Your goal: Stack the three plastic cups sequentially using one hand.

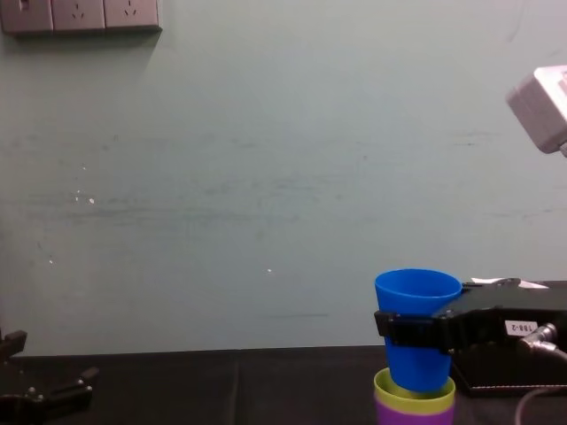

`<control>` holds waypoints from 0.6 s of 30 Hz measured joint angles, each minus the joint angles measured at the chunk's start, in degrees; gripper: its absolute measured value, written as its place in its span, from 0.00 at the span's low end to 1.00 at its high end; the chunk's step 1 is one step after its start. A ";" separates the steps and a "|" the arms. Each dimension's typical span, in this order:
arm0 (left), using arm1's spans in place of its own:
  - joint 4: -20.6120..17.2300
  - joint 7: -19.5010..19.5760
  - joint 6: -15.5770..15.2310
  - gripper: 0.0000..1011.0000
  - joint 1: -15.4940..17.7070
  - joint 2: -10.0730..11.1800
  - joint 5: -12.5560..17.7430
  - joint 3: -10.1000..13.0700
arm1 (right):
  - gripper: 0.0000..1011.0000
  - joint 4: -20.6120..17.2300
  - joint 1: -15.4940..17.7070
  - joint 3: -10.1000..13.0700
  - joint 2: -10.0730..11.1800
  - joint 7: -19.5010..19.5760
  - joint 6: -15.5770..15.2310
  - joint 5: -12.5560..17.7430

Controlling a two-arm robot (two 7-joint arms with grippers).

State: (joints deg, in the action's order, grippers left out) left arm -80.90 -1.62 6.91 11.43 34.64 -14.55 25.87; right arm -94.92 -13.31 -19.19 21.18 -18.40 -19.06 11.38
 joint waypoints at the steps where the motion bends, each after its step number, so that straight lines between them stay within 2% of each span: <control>1: 0.00 0.00 0.00 1.00 0.00 0.00 0.00 0.00 | 0.72 0.20 -0.06 -0.03 -0.05 -0.03 0.04 -0.06; 18: 0.00 0.00 0.00 1.00 0.00 0.00 0.00 0.00 | 0.72 3.09 -1.16 -0.64 -0.91 -0.55 0.79 -0.53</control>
State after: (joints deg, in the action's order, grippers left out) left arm -80.90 -1.62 6.91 11.43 34.65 -14.55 25.86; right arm -91.84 -14.47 -19.82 20.27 -18.95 -18.27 10.85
